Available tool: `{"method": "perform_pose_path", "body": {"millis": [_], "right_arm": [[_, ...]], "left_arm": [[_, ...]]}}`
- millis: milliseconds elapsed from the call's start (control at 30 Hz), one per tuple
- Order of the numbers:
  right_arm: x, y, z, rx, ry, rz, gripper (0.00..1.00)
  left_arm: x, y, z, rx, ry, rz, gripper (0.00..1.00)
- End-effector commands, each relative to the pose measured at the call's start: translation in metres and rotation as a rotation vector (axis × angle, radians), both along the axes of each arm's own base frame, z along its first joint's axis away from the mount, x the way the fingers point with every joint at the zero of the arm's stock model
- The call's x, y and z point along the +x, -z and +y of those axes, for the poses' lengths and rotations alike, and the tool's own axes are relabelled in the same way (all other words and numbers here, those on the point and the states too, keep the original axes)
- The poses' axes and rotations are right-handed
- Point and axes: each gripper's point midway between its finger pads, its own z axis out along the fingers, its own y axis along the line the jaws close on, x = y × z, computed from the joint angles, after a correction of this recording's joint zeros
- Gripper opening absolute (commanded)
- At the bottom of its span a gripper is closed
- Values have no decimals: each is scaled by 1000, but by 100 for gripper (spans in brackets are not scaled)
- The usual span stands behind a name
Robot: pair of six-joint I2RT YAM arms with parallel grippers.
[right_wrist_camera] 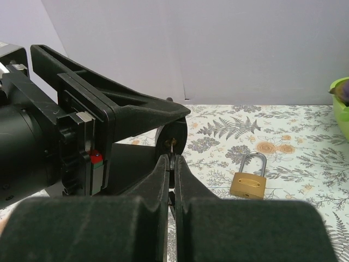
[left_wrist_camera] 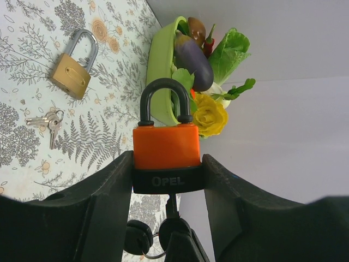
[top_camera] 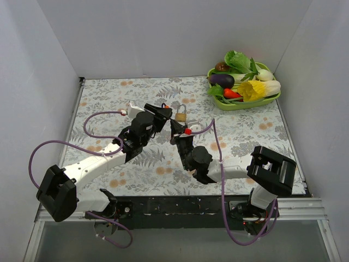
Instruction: Unlock with the key
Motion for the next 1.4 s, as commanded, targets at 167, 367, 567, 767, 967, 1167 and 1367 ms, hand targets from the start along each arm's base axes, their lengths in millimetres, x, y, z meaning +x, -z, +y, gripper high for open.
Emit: {"method": "perform_pose_path", "body": {"millis": [167,367,567,767,967,1167,1367], "right_arm": [[-16,-10,-6,147,-118,27,1],[-27,39,-8,138,-175,161,1],[-34,70,-1,115,-209,244,1],[-41,105,4,94,-236,348,1],[-48,133,5,73,-254,425,1],[-52,146,6,51,-265,459,1],[-54,158,9,28,-276,480,1]], "left_arm": [[-20,-41,-6,-1161,-231,540,0],[-29,16,16,-1040,-384,600,0],[-42,73,25,-978,-473,704,0],[-58,125,36,-889,-560,798,0],[-76,169,47,-806,-628,881,0],[-88,197,57,-723,-681,924,0],[-94,210,63,-646,-699,937,3]]}}
